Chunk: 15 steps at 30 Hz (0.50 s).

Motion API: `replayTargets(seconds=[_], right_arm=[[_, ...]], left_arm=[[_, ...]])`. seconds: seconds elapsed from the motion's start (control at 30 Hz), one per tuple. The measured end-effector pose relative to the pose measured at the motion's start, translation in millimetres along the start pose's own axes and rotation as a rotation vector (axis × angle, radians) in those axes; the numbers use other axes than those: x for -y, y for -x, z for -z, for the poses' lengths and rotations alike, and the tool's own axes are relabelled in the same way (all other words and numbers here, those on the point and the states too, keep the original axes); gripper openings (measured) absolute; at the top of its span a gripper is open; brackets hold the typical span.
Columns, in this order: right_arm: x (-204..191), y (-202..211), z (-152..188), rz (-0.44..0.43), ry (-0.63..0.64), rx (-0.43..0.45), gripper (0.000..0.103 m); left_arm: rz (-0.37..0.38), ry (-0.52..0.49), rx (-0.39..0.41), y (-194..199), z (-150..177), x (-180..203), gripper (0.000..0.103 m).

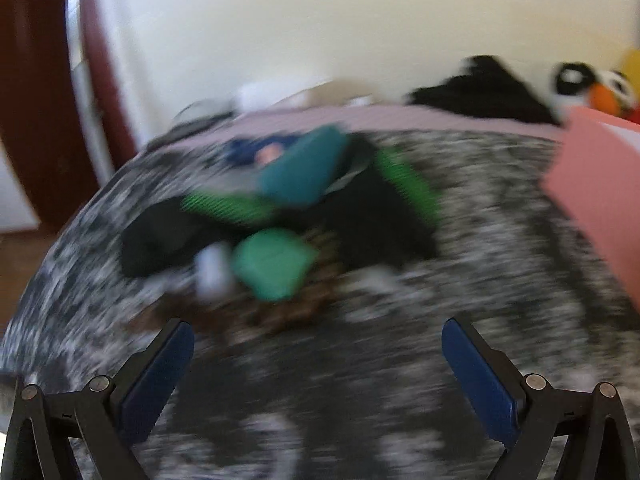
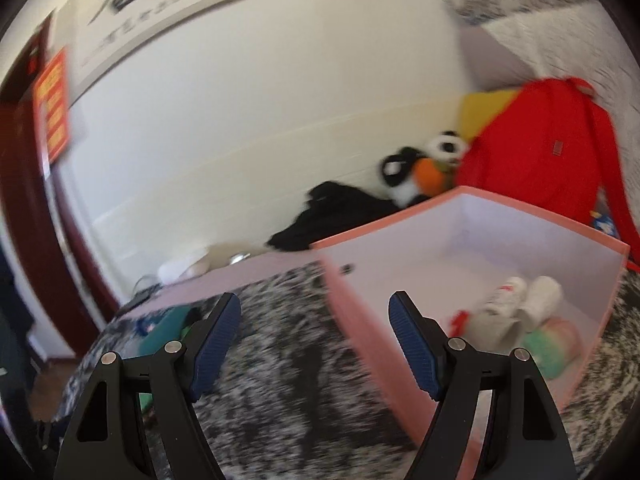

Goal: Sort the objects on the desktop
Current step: 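Move both tools back toward the remaining items on the bed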

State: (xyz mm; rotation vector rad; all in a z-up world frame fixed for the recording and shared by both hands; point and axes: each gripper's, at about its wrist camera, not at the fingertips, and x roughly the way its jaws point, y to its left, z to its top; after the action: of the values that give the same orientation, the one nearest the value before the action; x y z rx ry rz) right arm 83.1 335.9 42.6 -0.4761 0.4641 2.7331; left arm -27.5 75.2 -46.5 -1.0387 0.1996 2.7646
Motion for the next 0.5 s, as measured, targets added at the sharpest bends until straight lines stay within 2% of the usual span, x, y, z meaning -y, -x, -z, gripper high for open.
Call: replayTargets(seconds=[0.2,0.33,0.5], right_arm=[[-64,-20,24,-0.093,0.04,-0.068,0.08],[-92,-41,34,-0.156,-0.012,-0.124,0.08],[-116,-67,47,-0.194,-0.015,-0.187,0.08]], left_arm=[[-0.098,0.053,-0.046,-45,9,-69,0.101],[-0.125,0.044,-0.081,-71,5,-88,0.101],[-0.065,0.032,-0.139,-110,3,-94,0.101]])
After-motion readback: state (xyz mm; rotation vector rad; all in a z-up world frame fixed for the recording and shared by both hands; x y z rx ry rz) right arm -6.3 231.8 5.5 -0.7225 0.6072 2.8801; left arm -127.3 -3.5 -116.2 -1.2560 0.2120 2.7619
